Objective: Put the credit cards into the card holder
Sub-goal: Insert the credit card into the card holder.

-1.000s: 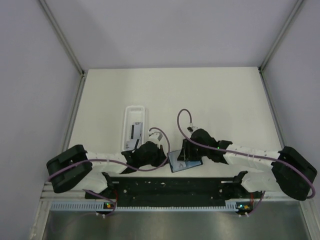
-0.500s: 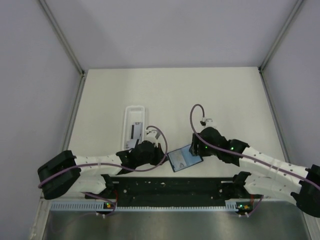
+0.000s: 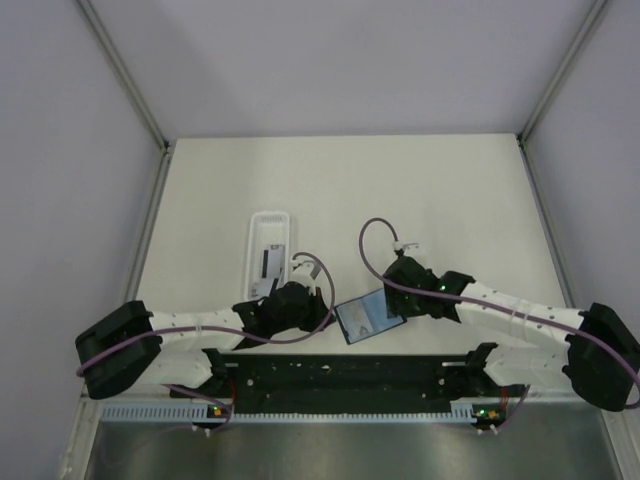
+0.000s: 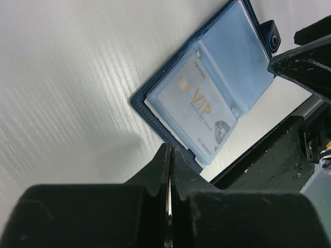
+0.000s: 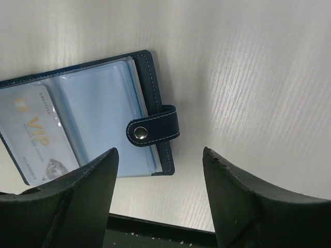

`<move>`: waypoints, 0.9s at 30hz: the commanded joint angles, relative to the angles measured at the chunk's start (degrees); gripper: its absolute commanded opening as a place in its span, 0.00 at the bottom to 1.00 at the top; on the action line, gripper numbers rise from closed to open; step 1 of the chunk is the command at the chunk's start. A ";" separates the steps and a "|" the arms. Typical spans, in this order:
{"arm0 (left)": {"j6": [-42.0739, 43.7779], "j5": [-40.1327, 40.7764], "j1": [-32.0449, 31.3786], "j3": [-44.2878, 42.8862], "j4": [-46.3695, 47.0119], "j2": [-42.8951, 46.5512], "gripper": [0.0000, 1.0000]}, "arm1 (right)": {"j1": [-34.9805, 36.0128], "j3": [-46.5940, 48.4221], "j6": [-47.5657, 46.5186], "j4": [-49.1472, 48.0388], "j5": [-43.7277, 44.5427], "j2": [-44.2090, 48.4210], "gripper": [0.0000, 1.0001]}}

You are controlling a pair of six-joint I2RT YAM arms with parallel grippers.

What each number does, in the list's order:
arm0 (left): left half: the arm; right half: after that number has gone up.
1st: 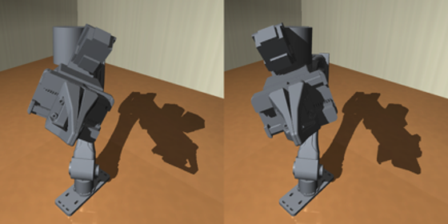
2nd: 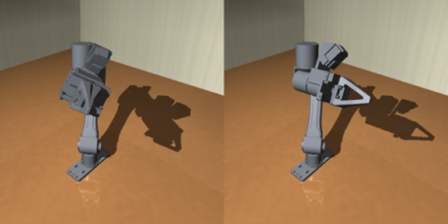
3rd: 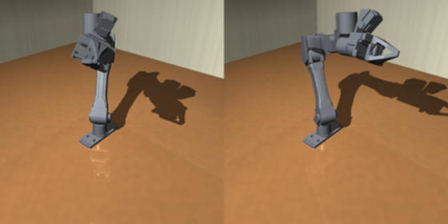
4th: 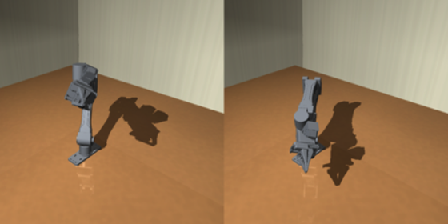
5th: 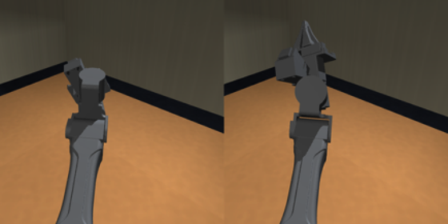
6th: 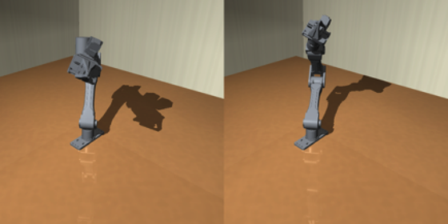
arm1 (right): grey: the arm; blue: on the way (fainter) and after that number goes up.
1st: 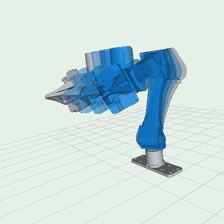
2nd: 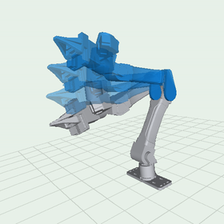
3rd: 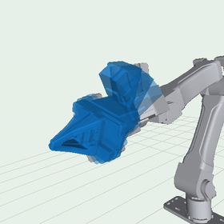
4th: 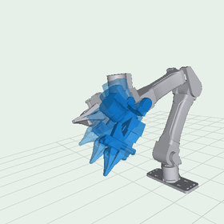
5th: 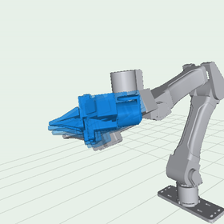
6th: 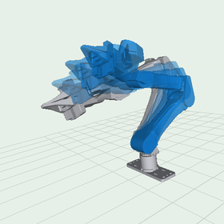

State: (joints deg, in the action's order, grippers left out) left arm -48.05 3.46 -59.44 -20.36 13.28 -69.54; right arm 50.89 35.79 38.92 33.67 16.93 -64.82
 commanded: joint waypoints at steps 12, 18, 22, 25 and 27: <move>0.42 -0.30 -0.24 -0.91 2.19 -0.51 0.00 | 0.43 2.18 -0.51 -1.77 7.50 -2.95 0.48; 0.24 -0.65 -0.24 -1.00 2.80 -1.12 0.00 | 0.52 2.53 -0.86 -1.68 10.14 -2.95 0.45; 0.15 -1.00 -0.15 -1.09 3.07 -1.74 0.00 | 0.52 2.62 -0.60 -1.77 11.63 -3.47 0.33; -0.20 -1.27 -0.24 -0.82 3.68 -2.00 0.00 | 0.43 2.79 -0.68 -1.77 13.04 -3.47 0.30; -0.37 -1.27 -0.24 -0.82 3.68 -2.18 0.00 | 0.44 2.97 -1.12 -1.77 14.09 -3.65 0.28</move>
State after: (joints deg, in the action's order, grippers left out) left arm -48.10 2.59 -59.44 -20.36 13.80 -71.31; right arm 50.89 35.79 38.09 32.60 26.94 -68.75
